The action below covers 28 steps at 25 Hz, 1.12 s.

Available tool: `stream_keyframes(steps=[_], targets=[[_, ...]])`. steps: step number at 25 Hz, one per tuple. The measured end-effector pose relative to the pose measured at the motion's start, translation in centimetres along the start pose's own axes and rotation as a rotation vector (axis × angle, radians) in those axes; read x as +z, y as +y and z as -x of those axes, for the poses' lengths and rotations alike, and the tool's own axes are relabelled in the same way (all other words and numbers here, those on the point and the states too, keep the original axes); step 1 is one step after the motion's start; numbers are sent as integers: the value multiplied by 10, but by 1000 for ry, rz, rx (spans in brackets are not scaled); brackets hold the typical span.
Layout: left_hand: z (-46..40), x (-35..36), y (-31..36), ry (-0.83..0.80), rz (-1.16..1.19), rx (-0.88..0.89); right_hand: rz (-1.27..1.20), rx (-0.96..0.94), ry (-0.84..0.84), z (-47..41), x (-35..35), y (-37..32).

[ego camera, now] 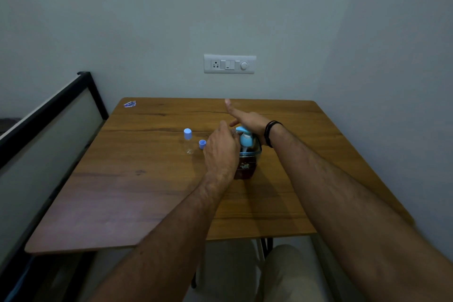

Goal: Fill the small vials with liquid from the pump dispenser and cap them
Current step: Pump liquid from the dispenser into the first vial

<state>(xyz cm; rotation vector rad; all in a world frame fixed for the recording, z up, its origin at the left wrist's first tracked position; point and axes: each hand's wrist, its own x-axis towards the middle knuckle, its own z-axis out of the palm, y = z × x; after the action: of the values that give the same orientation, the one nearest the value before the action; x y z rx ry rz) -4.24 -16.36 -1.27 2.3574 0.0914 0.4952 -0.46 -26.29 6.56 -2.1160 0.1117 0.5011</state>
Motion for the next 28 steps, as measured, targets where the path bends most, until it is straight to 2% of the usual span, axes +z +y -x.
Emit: stream_keyframes(steps=[2,6,10,12,15,17,20,22,25,28], targets=[[0,0,0,1,-6,0,-18,-23,27,-2,1,1],[0,0,1,3,-15,-9,120,-82,164,-6,8,4],[-1,1,-1,11,0,-4,23,-6,37,0,2,1],[-1,0,-1,6,-7,-3,2,-30,66,-2,4,4],[1,-2,2,11,-16,-9,92,-102,195,-8,10,6],[1,-2,1,13,-10,-12,111,-89,167,-8,9,4],[1,-1,1,3,5,-11,25,-10,22,-2,1,2],[2,-3,3,5,-1,-19,33,-25,44,-5,2,4],[3,-6,5,7,-21,-18,115,-86,176,-12,8,7],[3,-6,5,3,-24,-18,100,-62,104,-5,4,3]])
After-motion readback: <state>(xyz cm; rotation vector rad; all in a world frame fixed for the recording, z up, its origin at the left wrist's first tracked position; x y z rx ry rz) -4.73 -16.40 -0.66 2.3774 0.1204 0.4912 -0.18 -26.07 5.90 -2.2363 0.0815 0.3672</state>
